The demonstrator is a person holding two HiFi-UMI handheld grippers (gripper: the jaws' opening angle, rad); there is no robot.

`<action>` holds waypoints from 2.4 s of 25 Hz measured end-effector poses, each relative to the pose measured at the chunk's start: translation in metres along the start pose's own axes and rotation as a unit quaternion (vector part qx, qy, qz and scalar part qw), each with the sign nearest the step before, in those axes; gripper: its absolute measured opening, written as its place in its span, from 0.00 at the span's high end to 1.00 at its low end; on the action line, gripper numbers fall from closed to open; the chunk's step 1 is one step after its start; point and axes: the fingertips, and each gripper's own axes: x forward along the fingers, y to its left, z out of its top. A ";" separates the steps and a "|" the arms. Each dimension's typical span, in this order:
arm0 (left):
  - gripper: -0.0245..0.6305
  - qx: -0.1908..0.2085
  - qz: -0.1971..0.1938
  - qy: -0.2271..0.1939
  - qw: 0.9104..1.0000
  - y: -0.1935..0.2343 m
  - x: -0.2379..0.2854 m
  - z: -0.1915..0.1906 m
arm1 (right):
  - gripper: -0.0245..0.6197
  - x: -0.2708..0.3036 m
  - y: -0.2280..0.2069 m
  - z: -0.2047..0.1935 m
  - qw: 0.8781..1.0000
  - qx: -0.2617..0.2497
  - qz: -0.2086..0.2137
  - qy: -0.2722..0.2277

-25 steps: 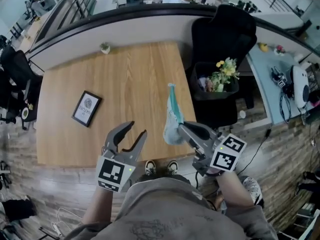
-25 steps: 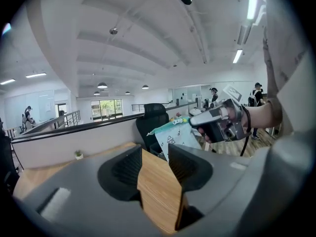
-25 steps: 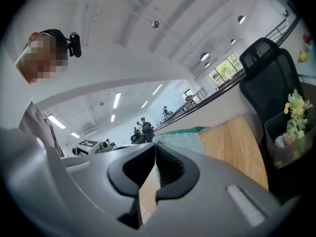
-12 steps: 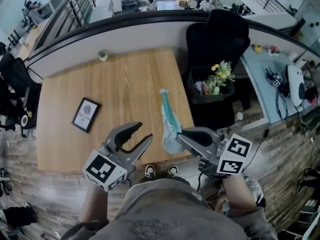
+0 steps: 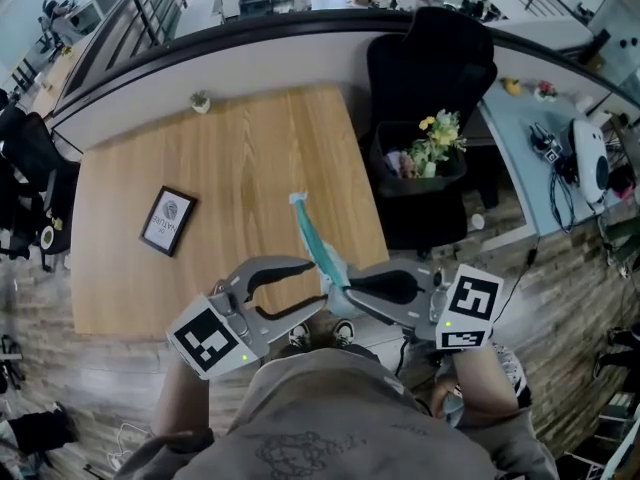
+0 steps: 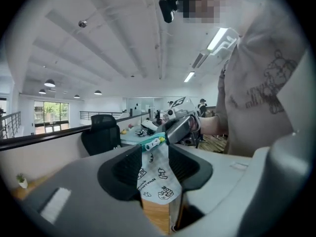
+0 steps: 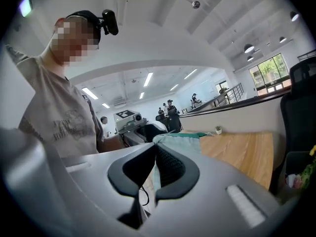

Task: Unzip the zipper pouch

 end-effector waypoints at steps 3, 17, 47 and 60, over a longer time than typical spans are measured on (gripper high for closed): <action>0.71 -0.012 -0.021 -0.002 1.000 -0.012 0.003 -0.002 | 0.93 -0.002 0.005 -0.006 1.000 -0.004 0.010 0.011; 0.90 -0.064 -0.018 -0.002 0.998 -0.007 0.002 -0.011 | 0.93 -0.005 0.006 -0.018 0.999 0.007 0.023 0.025; 0.95 -0.077 -0.050 -0.026 0.995 -0.014 0.006 -0.014 | 0.94 -0.008 0.005 -0.021 0.999 0.038 0.032 0.005; 0.95 -0.082 -0.032 -0.002 0.996 -0.004 0.010 -0.013 | 0.94 -0.007 0.005 -0.020 0.999 0.029 0.028 0.018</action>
